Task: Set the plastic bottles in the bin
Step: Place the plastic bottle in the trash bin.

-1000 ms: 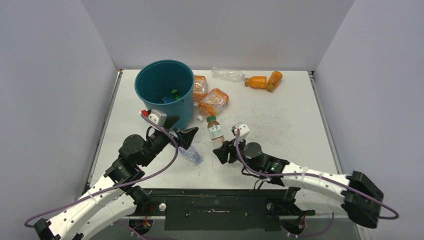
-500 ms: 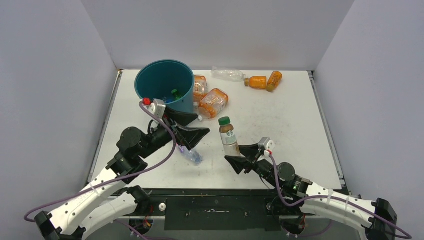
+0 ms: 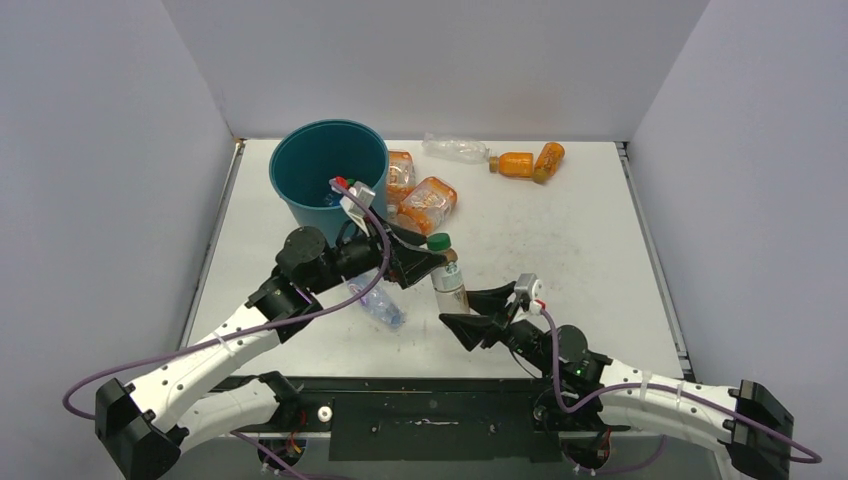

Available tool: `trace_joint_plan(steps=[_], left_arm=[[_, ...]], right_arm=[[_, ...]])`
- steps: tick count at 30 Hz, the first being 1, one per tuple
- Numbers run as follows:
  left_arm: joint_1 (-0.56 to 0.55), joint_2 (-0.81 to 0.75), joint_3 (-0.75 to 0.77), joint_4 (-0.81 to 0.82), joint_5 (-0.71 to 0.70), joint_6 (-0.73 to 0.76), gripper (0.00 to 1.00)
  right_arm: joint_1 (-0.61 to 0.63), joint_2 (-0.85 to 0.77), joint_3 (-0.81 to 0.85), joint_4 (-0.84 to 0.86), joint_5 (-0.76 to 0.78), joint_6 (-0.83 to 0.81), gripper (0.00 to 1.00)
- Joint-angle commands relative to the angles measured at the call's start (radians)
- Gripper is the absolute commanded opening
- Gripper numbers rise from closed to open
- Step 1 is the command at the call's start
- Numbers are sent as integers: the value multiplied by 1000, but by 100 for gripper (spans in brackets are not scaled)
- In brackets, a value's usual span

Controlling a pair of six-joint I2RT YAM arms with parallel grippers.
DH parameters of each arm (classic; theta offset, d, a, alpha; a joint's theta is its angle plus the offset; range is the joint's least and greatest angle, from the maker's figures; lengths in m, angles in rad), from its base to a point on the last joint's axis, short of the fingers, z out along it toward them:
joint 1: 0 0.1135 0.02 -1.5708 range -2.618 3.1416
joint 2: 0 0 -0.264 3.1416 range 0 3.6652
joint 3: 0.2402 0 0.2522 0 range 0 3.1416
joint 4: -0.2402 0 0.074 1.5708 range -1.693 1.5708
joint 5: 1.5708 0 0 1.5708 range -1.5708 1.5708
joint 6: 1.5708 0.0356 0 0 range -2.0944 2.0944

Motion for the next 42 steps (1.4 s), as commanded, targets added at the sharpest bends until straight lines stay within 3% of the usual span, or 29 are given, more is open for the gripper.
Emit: trace_joint_plan(steps=[1,10,13,17,19,21,22,25,29,31,36,37,38,42], left_arm=[[-9,7,59,51,36,-14,87],[-14,59,88,33,46,-11,63],[-22,73,96,39,61,-9,49],[-30,80,99,34,65,3,37],[-34,81,100,34,65,12,23],[-36,82,106,30,65,26,6],[-38,80,110,24,65,34,0],[-37,70,123,-11,57,77,0],[-36,51,138,-65,66,156,0],[-37,45,148,-86,81,185,0],[-38,27,133,-54,115,185,0],[-38,24,130,-48,116,182,0],[-38,19,131,-49,108,183,0],[-36,-23,143,-76,14,223,0]], right_arm=[[12,15,23,123,-35,10,15],[29,30,33,124,-35,5,15],[34,32,38,113,-29,0,16],[38,30,39,113,-20,-4,16],[41,38,42,108,-24,-4,18],[44,44,64,72,-32,-3,30],[45,46,82,30,-38,-1,41],[45,52,165,-151,-43,4,67],[45,46,230,-303,-14,16,77],[45,50,254,-336,-6,20,75],[45,120,303,-382,33,20,47],[45,133,306,-379,31,24,47],[45,142,307,-379,31,26,52],[45,127,301,-375,58,48,95]])
